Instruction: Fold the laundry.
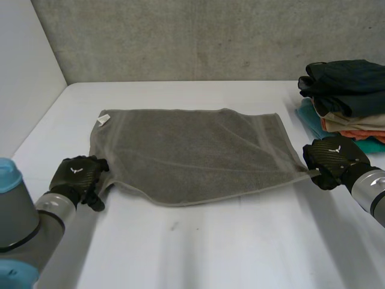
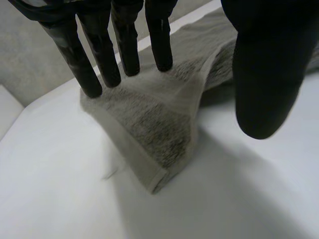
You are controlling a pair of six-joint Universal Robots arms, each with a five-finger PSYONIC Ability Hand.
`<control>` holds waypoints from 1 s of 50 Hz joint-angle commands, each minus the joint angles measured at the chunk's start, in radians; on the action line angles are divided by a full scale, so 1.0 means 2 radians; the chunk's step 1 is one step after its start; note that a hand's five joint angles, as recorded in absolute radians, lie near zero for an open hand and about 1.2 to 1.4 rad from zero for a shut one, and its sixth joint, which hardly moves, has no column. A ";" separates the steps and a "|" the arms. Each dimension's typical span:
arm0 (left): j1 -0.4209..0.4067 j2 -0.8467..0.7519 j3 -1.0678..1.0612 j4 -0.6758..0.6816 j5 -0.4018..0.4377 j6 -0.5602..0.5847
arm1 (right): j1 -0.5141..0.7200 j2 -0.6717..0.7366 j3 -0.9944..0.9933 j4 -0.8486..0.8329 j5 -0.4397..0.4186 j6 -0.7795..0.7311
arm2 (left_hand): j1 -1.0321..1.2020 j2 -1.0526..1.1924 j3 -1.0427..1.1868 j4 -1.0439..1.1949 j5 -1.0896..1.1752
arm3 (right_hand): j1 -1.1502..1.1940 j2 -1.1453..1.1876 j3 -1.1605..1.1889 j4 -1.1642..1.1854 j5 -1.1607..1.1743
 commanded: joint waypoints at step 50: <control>0.026 0.198 -0.087 -0.180 -0.051 0.356 | -0.015 -0.079 -0.033 0.378 0.014 -0.307 | 0.465 0.468 0.467 0.468 0.467 | 0.204 0.109 0.110 0.102 0.115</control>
